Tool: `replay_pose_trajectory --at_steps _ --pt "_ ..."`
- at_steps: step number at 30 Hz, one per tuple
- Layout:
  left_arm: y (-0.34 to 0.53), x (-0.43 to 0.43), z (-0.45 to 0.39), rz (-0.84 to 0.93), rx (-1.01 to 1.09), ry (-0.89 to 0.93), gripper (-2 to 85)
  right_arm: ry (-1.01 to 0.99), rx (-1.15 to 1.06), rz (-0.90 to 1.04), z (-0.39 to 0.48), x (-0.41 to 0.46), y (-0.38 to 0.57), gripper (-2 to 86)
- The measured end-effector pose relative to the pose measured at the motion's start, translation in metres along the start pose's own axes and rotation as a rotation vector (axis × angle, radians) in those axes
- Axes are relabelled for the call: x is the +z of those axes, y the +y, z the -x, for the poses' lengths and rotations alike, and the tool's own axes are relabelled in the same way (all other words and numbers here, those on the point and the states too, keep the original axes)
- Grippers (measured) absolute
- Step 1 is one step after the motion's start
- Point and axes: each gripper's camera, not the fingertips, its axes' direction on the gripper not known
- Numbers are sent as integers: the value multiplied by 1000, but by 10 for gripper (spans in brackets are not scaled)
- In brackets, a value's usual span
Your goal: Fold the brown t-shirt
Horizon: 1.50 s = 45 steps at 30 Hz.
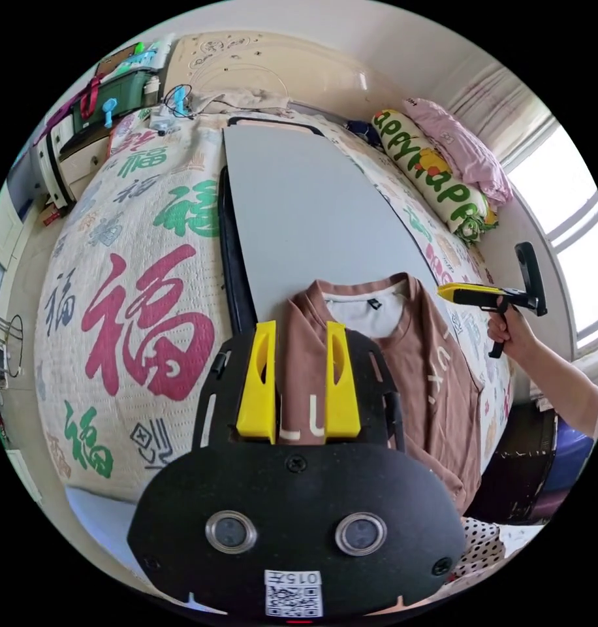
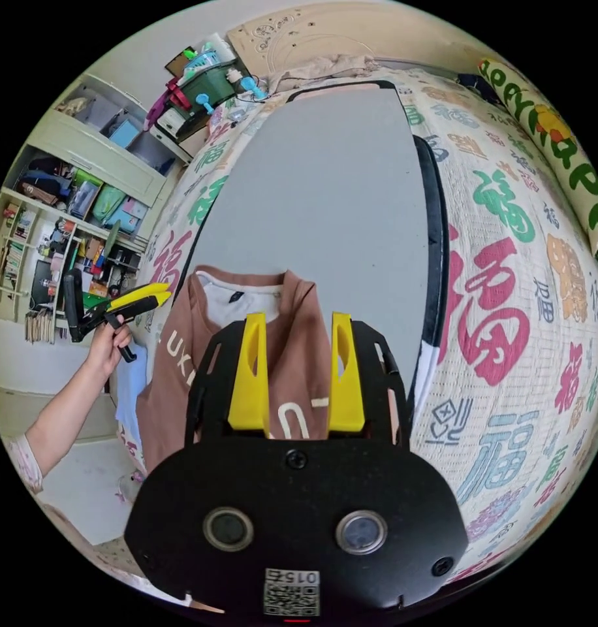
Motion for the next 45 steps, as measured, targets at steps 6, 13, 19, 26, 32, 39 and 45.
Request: replay_pose_trajectory --at_steps 6,13,19,26,32,39,45 --pt "-54 38 18 92 7 26 80 -47 64 74 3 41 -41 99" --pt "-82 12 12 78 47 73 0 -51 40 91 23 22 -48 13" --pt "-58 -103 -29 -102 171 171 -3 -99 -157 -41 83 -75 -6 4" --pt "60 -256 -126 -57 480 293 -3 -240 -398 -2 163 -212 140 3" --pt "193 -280 -215 271 580 356 -3 -208 -573 276 252 -233 297 3" --pt "289 -236 -277 556 651 353 -2 -142 -685 528 320 -193 402 3" --pt "289 -254 -297 571 684 318 -1 -84 -714 573 360 -197 423 11"
